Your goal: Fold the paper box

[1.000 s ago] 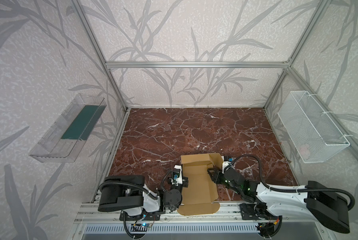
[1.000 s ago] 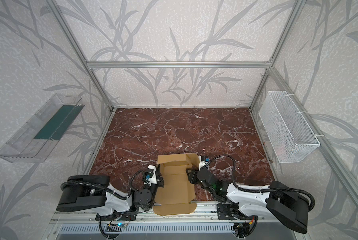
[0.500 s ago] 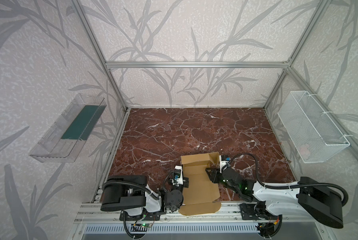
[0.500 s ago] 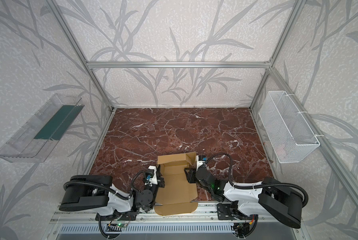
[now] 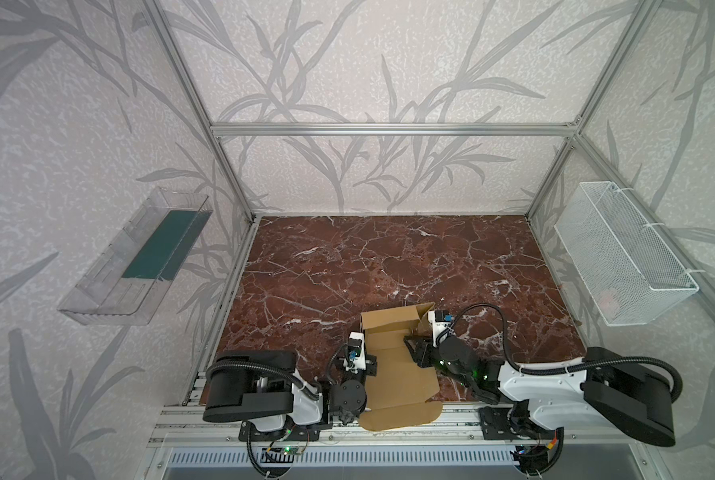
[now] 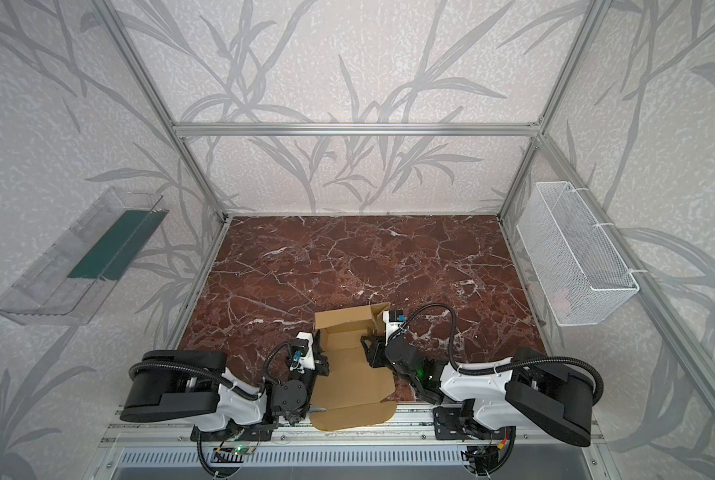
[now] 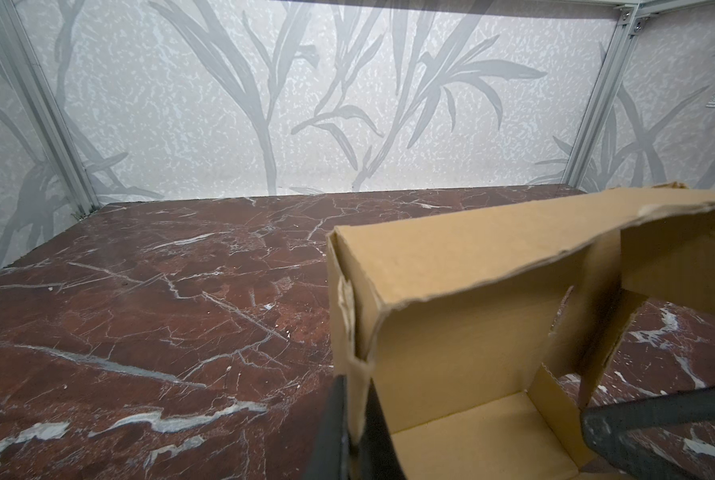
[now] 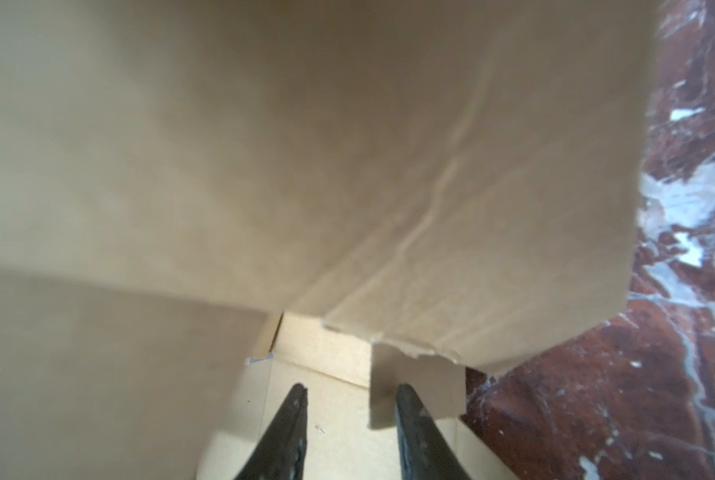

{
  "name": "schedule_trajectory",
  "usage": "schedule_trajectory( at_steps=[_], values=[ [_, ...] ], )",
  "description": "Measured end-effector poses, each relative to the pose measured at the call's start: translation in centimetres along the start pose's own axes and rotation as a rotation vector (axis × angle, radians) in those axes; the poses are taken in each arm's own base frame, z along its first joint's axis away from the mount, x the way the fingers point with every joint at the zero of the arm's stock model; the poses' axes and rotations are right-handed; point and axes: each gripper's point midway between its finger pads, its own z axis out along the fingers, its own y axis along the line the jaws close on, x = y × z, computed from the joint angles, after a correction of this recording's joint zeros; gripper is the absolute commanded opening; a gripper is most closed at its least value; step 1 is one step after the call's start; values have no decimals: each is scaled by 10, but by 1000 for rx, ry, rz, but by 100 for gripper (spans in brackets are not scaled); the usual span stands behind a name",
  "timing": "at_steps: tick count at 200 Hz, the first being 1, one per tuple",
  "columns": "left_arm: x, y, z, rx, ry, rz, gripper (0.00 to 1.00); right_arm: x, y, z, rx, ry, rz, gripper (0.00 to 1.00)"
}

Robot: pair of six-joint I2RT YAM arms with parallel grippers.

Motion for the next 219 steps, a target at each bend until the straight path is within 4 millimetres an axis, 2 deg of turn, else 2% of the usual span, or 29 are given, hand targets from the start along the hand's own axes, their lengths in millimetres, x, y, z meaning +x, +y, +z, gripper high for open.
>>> schedule_trajectory(
  at_steps=[39,75,110,136,171,219],
  values=[
    [-1,6,-1,-37,-7,-5,0,-21,12,-27,-52,-57,20,37],
    [1,8,-1,-58,-7,5,0,-39,15,-61,-82,-106,36,38],
    [8,11,-1,-75,-3,16,0,-50,10,-90,-68,-129,34,39],
    [8,12,-1,-78,-4,-2,0,-63,2,-109,7,-150,14,40],
    [8,11,-1,-72,-3,0,0,-79,-17,-113,160,-150,-12,42],
    [6,7,-1,-51,-2,-6,0,-86,-73,-89,348,-59,84,43]
  ],
)
